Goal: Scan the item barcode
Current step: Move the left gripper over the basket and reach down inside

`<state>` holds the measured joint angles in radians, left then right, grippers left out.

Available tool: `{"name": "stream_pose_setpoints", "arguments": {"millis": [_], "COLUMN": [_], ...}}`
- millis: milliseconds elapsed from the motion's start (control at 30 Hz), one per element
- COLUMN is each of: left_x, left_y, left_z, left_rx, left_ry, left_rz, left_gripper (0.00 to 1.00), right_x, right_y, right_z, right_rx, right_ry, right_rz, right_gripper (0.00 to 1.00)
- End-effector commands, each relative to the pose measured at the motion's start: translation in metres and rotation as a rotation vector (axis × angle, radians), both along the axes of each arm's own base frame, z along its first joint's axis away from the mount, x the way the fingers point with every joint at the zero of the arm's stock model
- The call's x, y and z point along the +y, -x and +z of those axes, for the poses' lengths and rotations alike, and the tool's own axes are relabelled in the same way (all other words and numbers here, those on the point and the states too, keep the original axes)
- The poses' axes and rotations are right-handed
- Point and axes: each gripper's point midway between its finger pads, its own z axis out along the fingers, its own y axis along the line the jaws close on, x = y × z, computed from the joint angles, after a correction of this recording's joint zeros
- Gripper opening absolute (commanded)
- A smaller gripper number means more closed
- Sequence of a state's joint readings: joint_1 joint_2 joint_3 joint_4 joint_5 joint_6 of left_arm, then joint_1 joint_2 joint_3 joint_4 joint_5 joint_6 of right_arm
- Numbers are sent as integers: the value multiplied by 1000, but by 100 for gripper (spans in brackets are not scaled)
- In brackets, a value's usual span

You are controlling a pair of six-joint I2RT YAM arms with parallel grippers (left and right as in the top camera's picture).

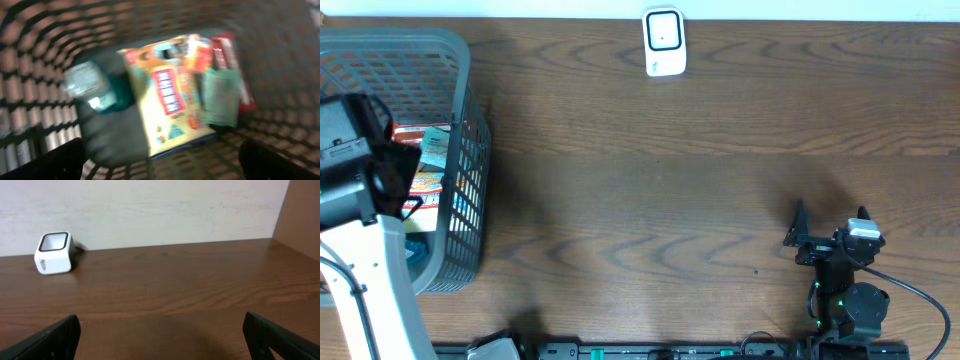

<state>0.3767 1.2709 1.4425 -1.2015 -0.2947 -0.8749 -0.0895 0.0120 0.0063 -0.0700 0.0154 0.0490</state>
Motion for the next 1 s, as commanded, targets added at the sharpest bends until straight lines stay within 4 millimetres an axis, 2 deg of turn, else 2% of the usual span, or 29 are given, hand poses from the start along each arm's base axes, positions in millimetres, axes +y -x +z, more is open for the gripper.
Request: {"name": "stream_pose_setpoints", "arguments": {"millis": [0,200,367,600,767,967], "left_x": [15,21,28,42,52,55], "left_y": [23,48,56,54,40,38], "left_z": [-1,-14,-24,-49,-74,-83], "left_rx": [-31,66,109,199,264,295], "left_ry": [35,79,105,144,168,177], "left_rz": [246,321,388,428,421,423], "left_gripper": [98,98,98,98,98,98], "right_x": [1,1,1,1,1,1], "right_y": [0,0,0,0,0,0], "right_z": [0,0,0,0,0,0], "right_rx": [-1,-1,-1,-1,-1,-1], "right_ry": [-14,-14,-14,-14,-14,-14], "right_rz": [0,0,0,0,0,0], "right_gripper": [99,99,99,99,99,99]}}
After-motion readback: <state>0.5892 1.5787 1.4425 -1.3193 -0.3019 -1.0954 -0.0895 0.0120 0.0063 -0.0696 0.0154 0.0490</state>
